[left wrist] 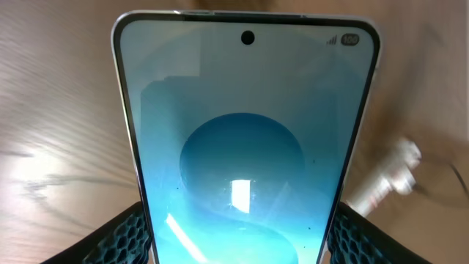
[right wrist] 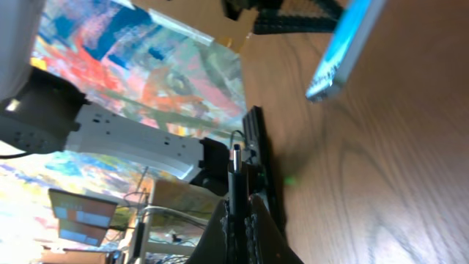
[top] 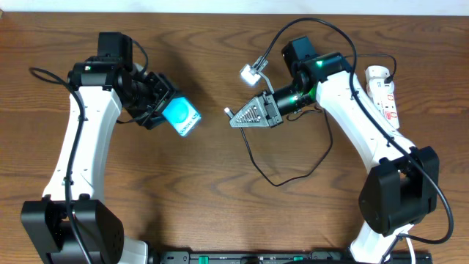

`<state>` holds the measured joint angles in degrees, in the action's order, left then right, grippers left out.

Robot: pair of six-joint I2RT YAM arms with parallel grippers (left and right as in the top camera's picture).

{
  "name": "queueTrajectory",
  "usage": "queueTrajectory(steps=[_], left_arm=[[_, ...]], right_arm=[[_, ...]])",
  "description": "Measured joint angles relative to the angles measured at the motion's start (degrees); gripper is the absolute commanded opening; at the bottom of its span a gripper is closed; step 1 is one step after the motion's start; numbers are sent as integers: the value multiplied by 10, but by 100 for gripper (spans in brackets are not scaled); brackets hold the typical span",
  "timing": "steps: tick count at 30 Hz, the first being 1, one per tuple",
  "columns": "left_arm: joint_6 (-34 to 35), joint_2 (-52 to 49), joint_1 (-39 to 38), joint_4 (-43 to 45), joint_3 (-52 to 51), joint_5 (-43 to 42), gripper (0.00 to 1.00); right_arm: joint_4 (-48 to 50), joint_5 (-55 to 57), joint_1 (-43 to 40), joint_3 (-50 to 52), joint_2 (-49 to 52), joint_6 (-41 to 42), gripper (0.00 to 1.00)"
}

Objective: Plug charger to phone and switch on socket
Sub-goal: 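Swing the right gripper with the plug toward the phone's bottom edge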

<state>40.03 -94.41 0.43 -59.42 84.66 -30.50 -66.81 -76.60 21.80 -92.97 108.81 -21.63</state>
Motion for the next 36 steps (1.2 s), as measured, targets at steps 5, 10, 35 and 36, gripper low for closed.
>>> queueTrajectory(steps=[5,10,35,36], left_arm=[[-46,0,0,5,0,-84,7],[-72,0,0,-10,0,-111,7],[-32,0,0,-41,0,53,7],[-29,0,0,-38,0,54,7]], right_arm=[[0,-11,21,0,0,1,1],[1,32,50,0,0,29,1],[104,213,125,0,0,227,1],[108,215,130,0,0,234,1]])
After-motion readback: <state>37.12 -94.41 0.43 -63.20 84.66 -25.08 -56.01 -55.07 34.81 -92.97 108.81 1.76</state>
